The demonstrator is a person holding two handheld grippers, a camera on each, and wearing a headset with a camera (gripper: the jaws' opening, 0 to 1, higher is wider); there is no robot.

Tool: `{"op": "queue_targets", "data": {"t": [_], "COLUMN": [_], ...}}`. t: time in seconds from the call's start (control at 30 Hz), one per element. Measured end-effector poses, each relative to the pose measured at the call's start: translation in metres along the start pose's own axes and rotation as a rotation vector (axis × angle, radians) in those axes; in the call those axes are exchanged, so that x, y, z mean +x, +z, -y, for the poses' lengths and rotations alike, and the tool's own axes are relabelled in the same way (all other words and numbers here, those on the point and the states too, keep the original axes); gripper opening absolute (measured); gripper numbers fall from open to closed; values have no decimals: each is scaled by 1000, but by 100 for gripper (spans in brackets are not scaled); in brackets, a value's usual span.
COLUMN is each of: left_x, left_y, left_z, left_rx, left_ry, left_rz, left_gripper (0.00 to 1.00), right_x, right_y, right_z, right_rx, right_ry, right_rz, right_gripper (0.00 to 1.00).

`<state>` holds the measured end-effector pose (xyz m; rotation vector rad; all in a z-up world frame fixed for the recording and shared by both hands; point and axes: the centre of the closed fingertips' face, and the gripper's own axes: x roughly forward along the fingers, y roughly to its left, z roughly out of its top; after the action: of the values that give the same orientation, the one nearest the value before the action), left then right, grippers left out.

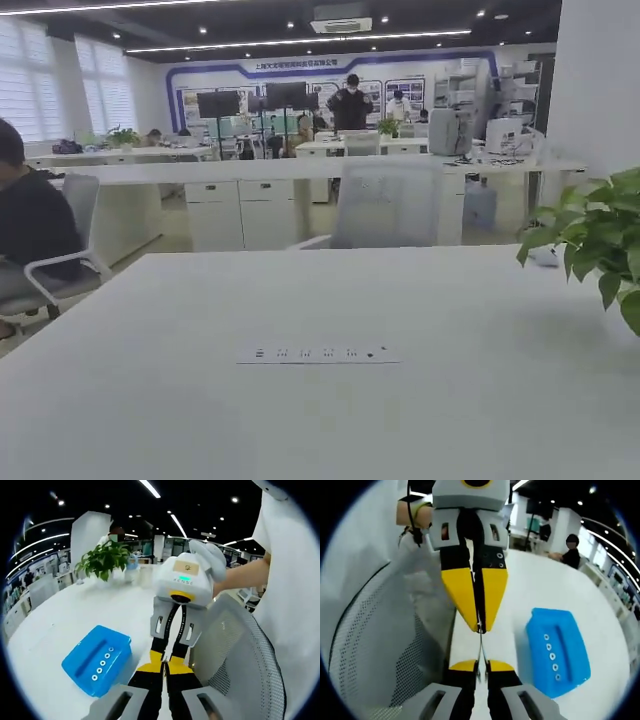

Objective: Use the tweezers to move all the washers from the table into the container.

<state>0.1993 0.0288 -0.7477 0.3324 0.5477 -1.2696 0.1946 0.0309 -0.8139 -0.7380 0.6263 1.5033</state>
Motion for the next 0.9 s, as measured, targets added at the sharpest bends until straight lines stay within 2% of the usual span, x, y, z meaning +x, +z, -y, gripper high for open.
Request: {"op": "queue_targets", "data": {"t": [0.2, 0.3, 0.4, 0.47, 0.53, 0.6, 0.67, 0.73, 0.83, 0.9], "left_x": [4, 1, -1, -1, -1, -1, 0, 1, 4, 6], "left_y": [-28, -33, -45, -54, -63, -75, -84, -92, -107, -113], "left_z": [-8, -13, -16, -17, -17, -19, -21, -21, -24, -26], "left_rx": [50, 45, 39, 50, 54, 48, 46, 41, 48, 61], "left_ry": [10, 16, 9, 5, -2, -8, -13, -22, -36, -42], "left_rz": [-120, -131, -164, -191, -223, -264, -295, -319, -397, -432], "left_gripper": [0, 0, 0, 0, 0, 0, 0, 0, 0, 0], "right_x": [13, 16, 20, 22, 19, 12, 2, -12, -33, -50], "right_y": [-10, -8, -9, -6, -8, -12, -14, -20, -30, -38], "right_z": [4, 7, 7, 5, 8, 9, 10, 12, 13, 15], "right_rx": [21, 50, 76, 135, 146, 186, 243, 285, 330, 368], "right_ry": [-36, -55, -55, -49, -73, -96, -117, -155, -202, -242], "right_rz": [-8, 23, 39, 72, 82, 93, 127, 156, 175, 187], "right_gripper": [5, 5, 7, 15, 25, 30, 36, 44, 50, 54]}}
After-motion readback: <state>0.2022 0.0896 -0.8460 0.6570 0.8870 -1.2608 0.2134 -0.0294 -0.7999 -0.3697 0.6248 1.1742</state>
